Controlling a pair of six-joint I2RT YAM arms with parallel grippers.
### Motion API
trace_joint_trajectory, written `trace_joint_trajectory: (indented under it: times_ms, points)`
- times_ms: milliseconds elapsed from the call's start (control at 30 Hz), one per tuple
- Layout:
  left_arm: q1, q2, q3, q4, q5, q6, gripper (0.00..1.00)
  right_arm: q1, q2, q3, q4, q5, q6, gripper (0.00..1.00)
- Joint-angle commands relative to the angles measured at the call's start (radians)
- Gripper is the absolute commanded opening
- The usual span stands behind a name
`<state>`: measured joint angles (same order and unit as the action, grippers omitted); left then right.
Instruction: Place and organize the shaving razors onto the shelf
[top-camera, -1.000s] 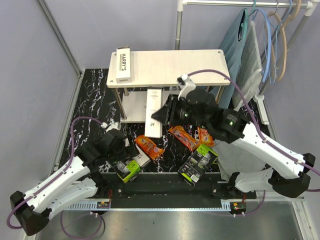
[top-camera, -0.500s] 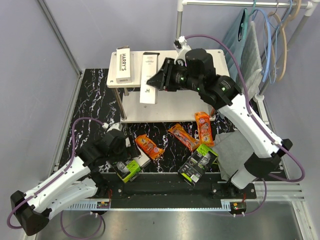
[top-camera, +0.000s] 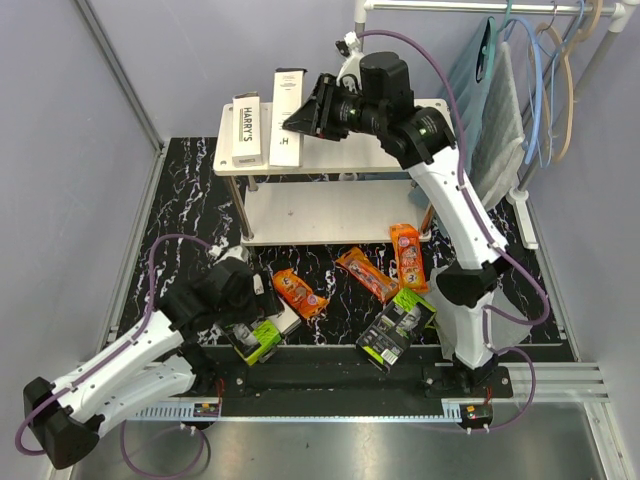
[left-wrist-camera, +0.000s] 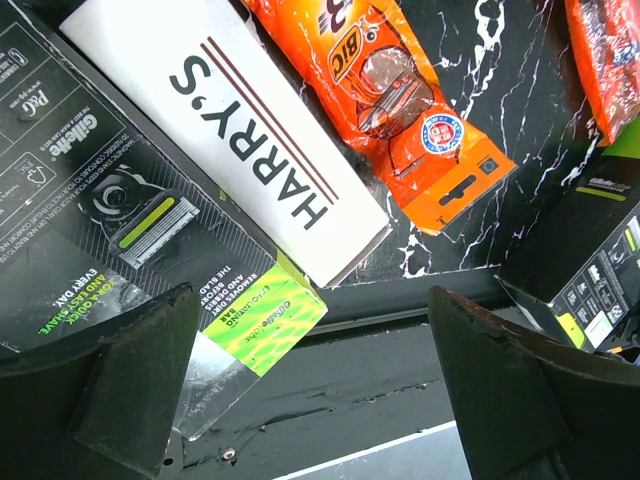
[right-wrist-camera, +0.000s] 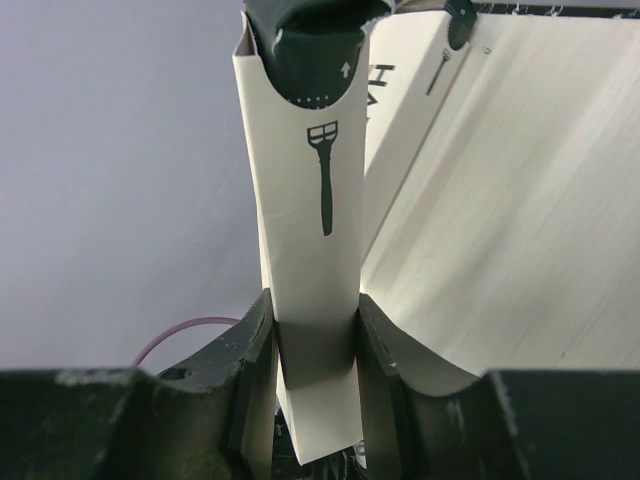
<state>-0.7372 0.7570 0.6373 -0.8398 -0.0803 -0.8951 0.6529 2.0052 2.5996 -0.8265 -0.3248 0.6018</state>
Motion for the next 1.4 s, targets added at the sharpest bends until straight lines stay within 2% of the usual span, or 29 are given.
trace_joint_trajectory:
  times_ms: [0, 433, 733, 900, 1067, 1200, 1367]
  points:
    - [-0.002, 0.001, -0.019, 0.056, 0.033, 0.018, 0.99, -0.047, 0.041, 0.066, 0.001, -0.105, 0.026, 0.22]
    - [-0.002, 0.002, -0.041, 0.077, 0.054, 0.013, 0.99, -0.096, 0.158, 0.091, 0.139, -0.276, 0.147, 0.22]
    - [-0.002, 0.001, -0.047, 0.08, 0.053, 0.021, 0.99, -0.104, 0.208, 0.093, 0.165, -0.295, 0.196, 0.27]
    - [-0.004, -0.002, -0.047, 0.08, 0.054, 0.021, 0.99, -0.116, 0.225, 0.106, 0.184, -0.301, 0.228, 0.32]
    - [-0.002, -0.004, -0.047, 0.079, 0.056, 0.024, 0.99, -0.119, 0.237, 0.102, 0.188, -0.304, 0.248, 0.47]
    - [-0.002, -0.005, -0.048, 0.079, 0.056, 0.019, 0.99, -0.118, 0.23, 0.093, 0.19, -0.286, 0.259, 0.69]
    - [-0.002, -0.01, -0.054, 0.079, 0.056, 0.015, 0.99, -0.118, 0.184, 0.039, 0.184, -0.232, 0.236, 0.81]
